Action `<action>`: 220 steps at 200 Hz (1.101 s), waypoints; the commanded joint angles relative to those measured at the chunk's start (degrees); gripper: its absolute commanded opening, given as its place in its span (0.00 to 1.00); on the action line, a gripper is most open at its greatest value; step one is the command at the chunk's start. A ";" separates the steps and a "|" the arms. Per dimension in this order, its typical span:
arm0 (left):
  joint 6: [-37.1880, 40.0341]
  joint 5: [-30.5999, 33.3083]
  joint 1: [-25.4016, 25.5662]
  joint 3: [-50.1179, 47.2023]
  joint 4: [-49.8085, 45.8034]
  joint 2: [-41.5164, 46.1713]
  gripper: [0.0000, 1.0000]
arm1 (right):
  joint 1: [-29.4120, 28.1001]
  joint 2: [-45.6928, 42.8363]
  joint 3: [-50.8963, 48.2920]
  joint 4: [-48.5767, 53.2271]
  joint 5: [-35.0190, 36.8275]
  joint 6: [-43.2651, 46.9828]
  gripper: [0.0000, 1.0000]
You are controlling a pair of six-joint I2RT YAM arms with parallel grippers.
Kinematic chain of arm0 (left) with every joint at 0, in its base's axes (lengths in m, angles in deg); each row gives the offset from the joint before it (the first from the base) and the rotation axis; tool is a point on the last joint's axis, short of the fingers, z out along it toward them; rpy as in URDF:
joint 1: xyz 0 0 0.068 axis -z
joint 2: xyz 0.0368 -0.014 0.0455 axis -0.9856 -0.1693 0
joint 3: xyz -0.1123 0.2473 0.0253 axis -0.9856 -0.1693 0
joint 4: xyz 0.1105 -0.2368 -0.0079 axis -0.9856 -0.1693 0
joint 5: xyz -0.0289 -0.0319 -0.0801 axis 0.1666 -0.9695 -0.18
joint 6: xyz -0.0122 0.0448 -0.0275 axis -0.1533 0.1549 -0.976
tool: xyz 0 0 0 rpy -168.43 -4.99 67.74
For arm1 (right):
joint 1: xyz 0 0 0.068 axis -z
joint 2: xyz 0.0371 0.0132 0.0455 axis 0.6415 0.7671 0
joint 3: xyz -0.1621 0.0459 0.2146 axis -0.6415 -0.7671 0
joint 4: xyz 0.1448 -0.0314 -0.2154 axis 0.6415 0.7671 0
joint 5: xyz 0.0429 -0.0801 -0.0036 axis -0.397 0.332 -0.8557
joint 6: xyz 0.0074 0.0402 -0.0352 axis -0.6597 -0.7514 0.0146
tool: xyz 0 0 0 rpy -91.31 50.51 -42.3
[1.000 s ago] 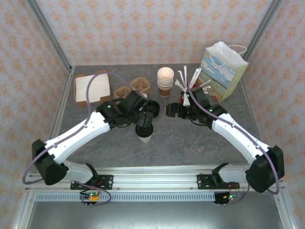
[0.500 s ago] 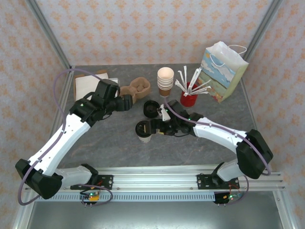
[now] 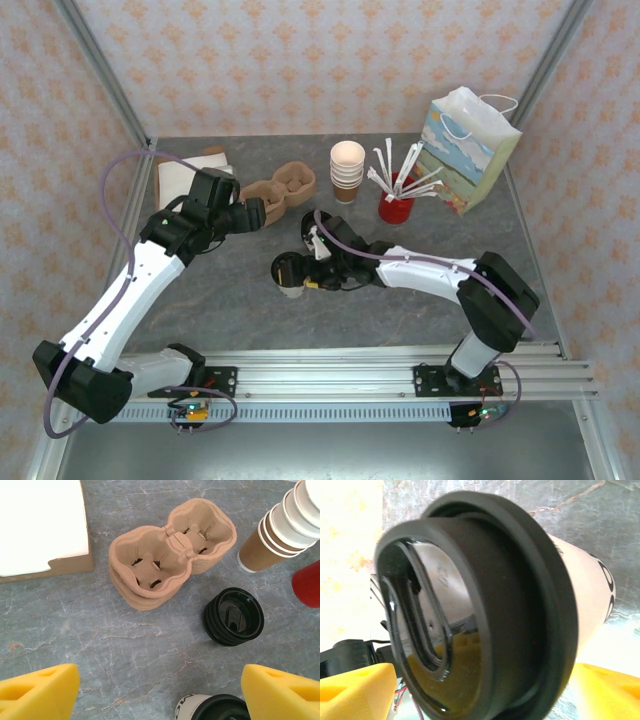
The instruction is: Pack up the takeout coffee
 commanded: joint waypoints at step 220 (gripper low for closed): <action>26.68 -8.46 -5.07 27.15 -1.94 -38.85 0.65 | 13.81 -12.61 12.73 22.23 28.47 24.83 0.97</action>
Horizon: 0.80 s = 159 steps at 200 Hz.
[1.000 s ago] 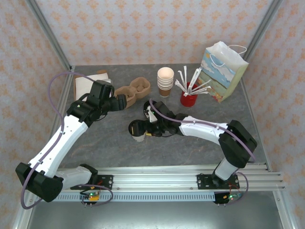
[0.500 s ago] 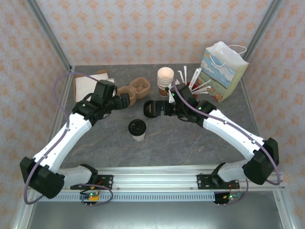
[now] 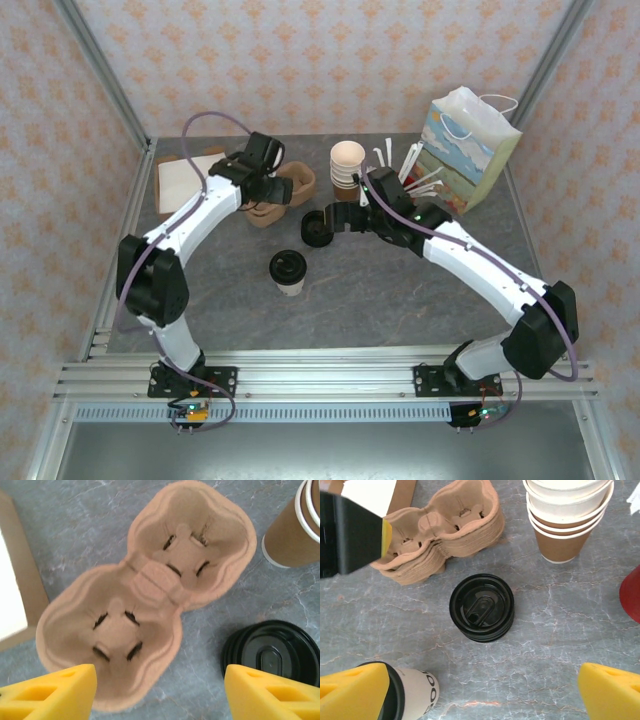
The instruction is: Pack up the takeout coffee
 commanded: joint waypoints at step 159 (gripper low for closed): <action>26.87 -13.84 -6.37 30.40 -20.43 -24.37 0.51 | 2.47 2.76 -1.92 -0.73 -3.88 0.72 0.97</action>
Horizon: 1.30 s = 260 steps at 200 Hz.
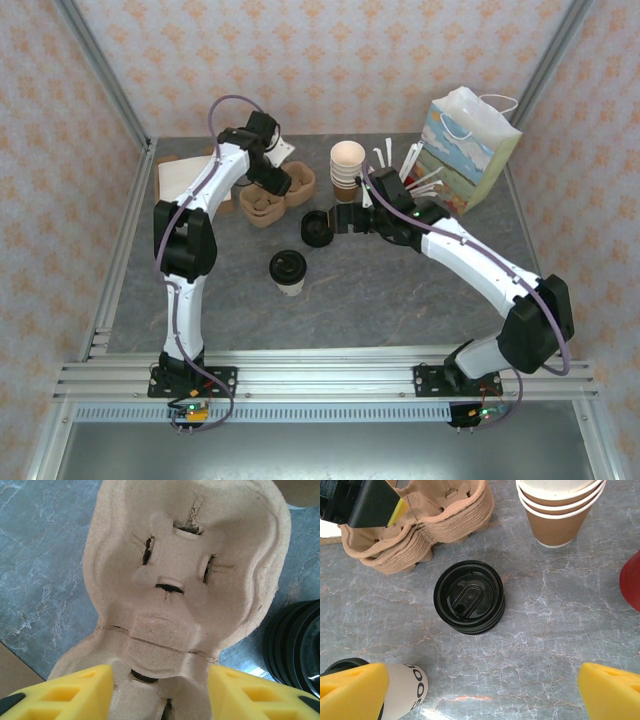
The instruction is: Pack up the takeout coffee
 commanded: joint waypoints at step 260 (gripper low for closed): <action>2.90 -0.75 -0.14 13.63 -9.88 -8.30 0.35 | 0.15 1.94 -1.22 -0.92 -2.41 -1.69 0.97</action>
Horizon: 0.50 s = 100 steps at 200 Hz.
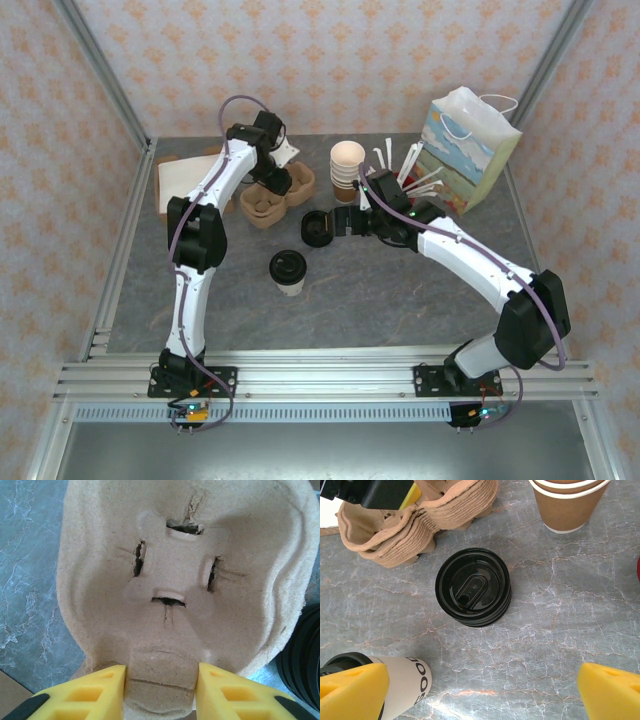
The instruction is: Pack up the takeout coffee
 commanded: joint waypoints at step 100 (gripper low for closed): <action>-3.43 -0.88 -0.14 1.91 -2.07 11.34 0.33 | 0.12 -1.12 1.86 1.57 1.13 0.45 0.97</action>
